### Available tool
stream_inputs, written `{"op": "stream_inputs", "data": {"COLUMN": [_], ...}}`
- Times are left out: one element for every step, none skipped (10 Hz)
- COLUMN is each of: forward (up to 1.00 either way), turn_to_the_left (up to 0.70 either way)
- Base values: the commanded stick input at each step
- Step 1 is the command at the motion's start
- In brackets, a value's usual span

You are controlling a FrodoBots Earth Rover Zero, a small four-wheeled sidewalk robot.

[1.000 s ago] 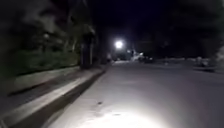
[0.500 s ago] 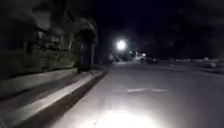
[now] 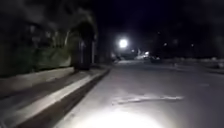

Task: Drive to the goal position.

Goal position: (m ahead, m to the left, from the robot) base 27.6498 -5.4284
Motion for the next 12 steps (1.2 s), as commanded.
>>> {"op": "stream_inputs", "data": {"forward": [1.00, 1.00, 1.00, 1.00, 1.00, 1.00, 1.00, 1.00, 1.00, 1.00, 1.00, 1.00], "turn_to_the_left": [-0.40, -0.40, -0.40, -0.40, -0.40, -0.40, -0.40, -0.11, 0.00, 0.00, 0.00, 0.00]}}
